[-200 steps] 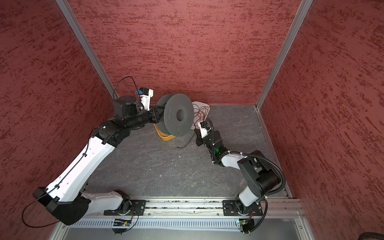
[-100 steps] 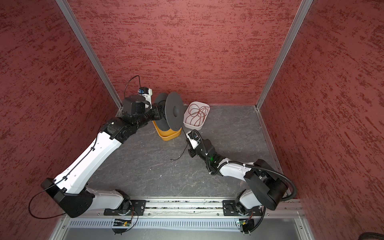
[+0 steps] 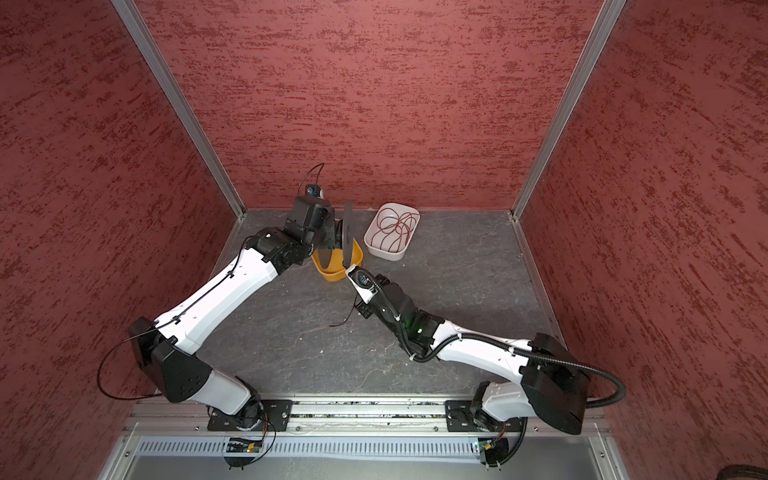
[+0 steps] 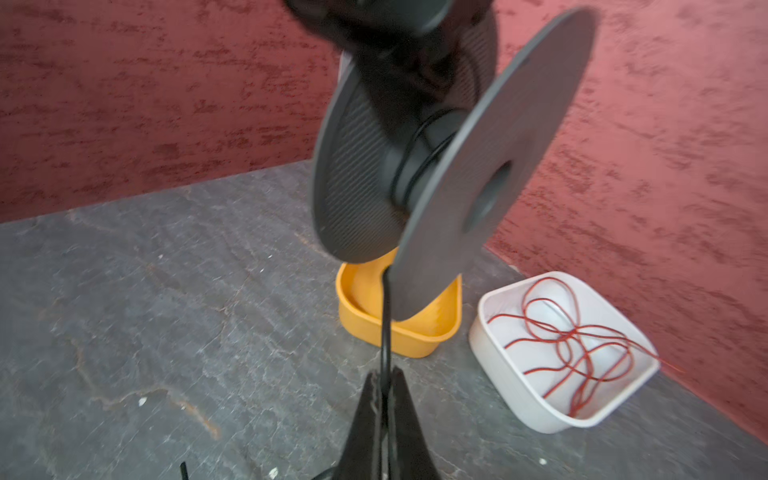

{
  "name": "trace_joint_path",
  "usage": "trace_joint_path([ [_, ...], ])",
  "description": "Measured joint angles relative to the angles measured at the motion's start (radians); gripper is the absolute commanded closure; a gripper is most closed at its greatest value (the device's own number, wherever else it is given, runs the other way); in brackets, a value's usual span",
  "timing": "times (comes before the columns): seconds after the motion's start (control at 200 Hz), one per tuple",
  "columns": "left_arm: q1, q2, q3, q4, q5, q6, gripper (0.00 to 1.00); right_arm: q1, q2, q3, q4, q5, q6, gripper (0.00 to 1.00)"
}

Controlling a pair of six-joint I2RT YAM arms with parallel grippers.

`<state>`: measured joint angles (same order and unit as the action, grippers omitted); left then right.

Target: Wrap the cables

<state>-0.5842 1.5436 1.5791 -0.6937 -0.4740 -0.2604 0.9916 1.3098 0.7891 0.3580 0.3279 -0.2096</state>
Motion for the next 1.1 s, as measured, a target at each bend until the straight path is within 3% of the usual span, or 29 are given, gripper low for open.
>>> trace_joint_path([
  [0.266, -0.029, 0.004, 0.049, -0.039, 0.032, 0.028, 1.00, 0.000, 0.072, 0.209, -0.088, 0.227, -0.011, 1.00],
  [0.401, -0.037, 0.011, 0.052, -0.059, 0.066, 0.033, 1.00, -0.010, 0.126, 0.254, -0.097, 0.273, -0.010, 1.00],
  [0.771, -0.038, 0.028, 0.063, -0.116, 0.249, 0.031, 1.00, -0.088, 0.138, 0.299, -0.100, 0.195, 0.022, 0.93],
  [1.102, -0.032, 0.042, 0.082, -0.130, 0.297, 0.040, 1.00, -0.190, 0.121, 0.335, -0.172, 0.011, 0.079, 0.91],
])
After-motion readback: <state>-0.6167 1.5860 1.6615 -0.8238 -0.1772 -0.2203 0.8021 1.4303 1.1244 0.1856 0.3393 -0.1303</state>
